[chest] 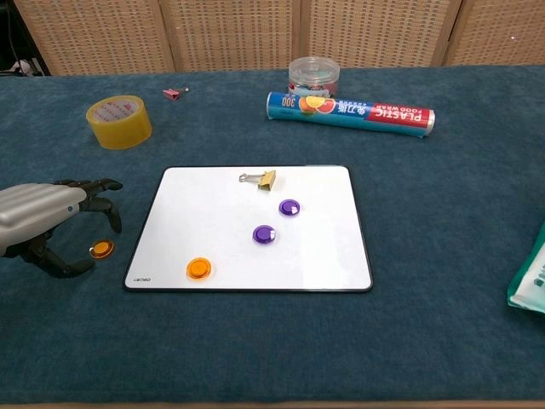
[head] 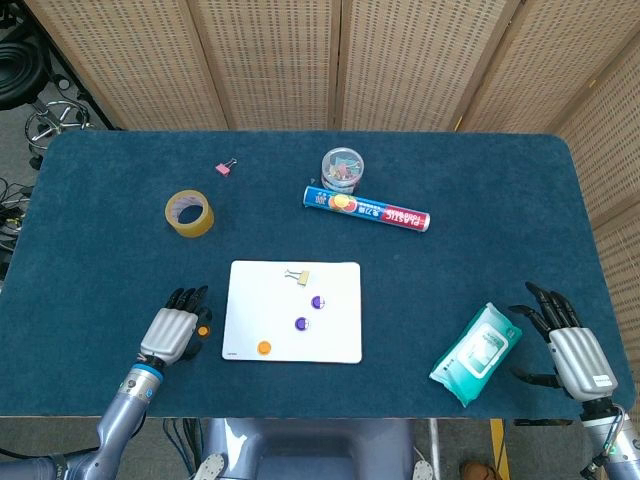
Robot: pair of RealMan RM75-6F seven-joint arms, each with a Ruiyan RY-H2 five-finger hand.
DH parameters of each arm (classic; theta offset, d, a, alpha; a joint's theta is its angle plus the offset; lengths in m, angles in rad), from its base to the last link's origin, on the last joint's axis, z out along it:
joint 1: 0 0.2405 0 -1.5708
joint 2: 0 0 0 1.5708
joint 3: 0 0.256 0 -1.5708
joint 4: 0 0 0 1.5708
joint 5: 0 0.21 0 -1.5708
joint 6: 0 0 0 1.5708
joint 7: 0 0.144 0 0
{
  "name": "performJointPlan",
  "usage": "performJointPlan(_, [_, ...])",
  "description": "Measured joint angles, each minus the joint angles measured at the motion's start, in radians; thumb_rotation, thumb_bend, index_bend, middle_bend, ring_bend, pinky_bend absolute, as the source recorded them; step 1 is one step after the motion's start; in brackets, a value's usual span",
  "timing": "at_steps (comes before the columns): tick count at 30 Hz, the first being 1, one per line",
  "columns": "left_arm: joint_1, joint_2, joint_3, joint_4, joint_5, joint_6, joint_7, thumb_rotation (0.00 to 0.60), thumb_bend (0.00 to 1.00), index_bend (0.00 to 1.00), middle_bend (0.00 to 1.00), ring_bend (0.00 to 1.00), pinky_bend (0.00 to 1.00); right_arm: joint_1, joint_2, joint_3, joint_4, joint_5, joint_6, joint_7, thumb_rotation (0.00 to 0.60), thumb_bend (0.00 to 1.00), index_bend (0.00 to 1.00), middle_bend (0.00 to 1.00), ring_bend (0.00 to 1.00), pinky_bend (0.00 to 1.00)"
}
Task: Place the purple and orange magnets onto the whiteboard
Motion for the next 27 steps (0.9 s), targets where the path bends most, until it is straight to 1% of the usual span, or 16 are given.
performJointPlan(6, [0.005,-0.004,-0.003,0.005,0.004,0.006,0.003,0.6,0.33,0.42,0.0,0.0,0.0,-0.003,0.001,0.005,0.0,-0.001,-0.004,0.001,0.6,0.0,0.23,0.0,0.0,0.0])
performJointPlan(22, [0.011,-0.024,-0.007,0.022,0.002,0.001,0.018,0.6,0.33,0.42,0.0,0.0,0.0,-0.011,0.004,0.015,-0.001,-0.006,-0.007,0.006,0.6,0.0,0.23,0.0,0.0,0.0])
performJointPlan(27, [0.012,-0.034,-0.011,0.033,0.0,-0.001,0.013,0.6,0.33,0.43,0.0,0.0,0.0,-0.013,0.005,0.017,-0.001,-0.009,-0.007,0.008,0.6,0.0,0.24,0.0,0.0,0.0])
